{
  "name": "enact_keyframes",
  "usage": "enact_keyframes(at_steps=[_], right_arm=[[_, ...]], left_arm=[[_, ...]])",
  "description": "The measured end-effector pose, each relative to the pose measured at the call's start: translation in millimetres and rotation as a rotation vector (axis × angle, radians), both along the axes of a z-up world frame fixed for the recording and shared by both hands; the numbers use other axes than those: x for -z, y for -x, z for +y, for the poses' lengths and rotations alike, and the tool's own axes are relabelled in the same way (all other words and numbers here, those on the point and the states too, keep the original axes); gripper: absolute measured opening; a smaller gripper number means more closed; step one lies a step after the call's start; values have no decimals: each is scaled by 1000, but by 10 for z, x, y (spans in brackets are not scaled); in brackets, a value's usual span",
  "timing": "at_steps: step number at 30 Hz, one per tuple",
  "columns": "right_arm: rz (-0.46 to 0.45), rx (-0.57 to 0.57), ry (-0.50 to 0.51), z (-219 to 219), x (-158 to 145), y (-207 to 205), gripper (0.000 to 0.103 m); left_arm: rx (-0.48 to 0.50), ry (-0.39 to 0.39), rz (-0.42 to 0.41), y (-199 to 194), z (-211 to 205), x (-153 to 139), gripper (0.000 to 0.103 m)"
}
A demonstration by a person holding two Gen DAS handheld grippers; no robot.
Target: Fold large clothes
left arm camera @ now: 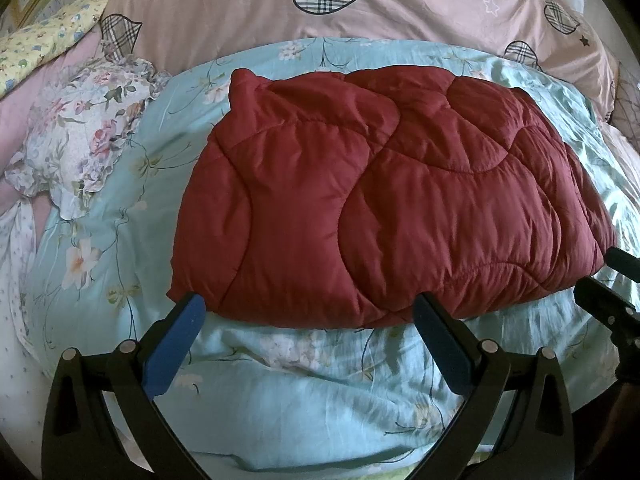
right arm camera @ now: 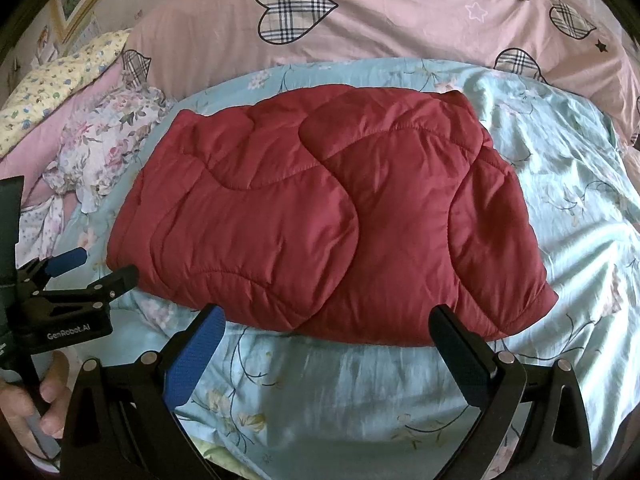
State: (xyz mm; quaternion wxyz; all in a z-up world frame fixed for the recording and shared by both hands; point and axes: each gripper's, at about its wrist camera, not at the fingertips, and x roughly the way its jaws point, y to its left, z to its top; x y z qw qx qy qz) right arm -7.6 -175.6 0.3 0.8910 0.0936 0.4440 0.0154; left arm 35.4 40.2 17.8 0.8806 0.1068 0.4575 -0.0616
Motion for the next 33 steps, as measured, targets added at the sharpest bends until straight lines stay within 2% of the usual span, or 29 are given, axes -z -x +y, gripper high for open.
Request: enact_keyframes(at_steps=[7, 33], right_arm=[[-2, -1, 0, 7, -14, -6, 102], [-5, -2, -3, -11, -25, 3, 102]], left_arm=[[2, -10, -28, 19, -15, -28, 103], [-4, -4, -26, 28, -20, -43, 103]])
